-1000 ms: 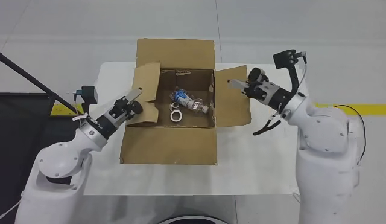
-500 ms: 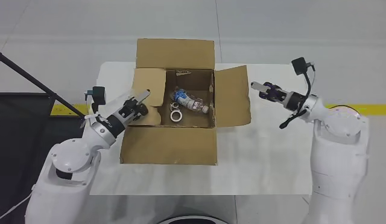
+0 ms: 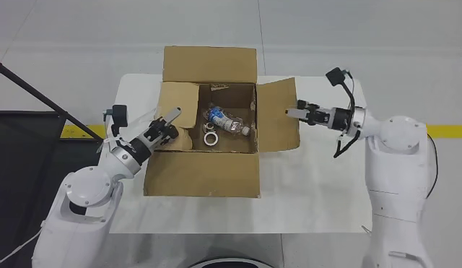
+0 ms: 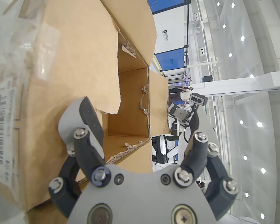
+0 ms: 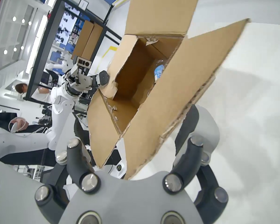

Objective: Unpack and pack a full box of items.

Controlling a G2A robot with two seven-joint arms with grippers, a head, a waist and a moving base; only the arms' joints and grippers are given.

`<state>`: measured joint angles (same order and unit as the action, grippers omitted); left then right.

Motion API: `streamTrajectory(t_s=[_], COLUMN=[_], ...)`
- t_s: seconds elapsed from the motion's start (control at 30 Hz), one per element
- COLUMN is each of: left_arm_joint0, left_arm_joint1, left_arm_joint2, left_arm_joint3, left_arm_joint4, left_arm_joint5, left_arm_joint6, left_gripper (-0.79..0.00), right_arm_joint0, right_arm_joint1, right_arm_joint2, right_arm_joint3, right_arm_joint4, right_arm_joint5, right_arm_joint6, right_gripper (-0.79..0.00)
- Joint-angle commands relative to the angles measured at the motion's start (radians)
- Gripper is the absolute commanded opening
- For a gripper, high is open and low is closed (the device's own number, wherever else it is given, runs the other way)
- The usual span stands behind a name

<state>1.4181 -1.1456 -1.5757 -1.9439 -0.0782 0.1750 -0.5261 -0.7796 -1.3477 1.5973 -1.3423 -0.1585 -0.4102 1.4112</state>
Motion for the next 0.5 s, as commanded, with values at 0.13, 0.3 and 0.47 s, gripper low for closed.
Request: streamTrajectory(t_s=[0.13, 0.3, 0.47], left_arm_joint0=[0.005, 0.011, 0.023], left_arm_joint1=[0.0, -0.001, -0.002], left_arm_joint2=[0.002, 0.001, -0.028], left_arm_joint3=[-0.002, -0.01, -0.024], left_arm_joint4=[-0.008, -0.022, -0.064], left_arm_joint5=[-0.006, -0.012, -0.026], left_arm_joint6=[0.012, 0.034, 0.073], left_gripper=[0.0, 0.0, 0.0], right_arm_joint0=[0.034, 0.097, 0.172], right_arm_joint1=[0.01, 0.007, -0.01], right_arm_joint2=[-0.126, -0.255, -0.382], right_arm_joint3=[-0.034, 0.016, 0.108], right_arm_joint4=[0.077, 0.081, 0.032], right_arm_joint5=[-0.013, -0.036, -0.041], right_arm_joint6=[-0.014, -0.037, -0.098], right_gripper=[0.0, 0.0, 0.0])
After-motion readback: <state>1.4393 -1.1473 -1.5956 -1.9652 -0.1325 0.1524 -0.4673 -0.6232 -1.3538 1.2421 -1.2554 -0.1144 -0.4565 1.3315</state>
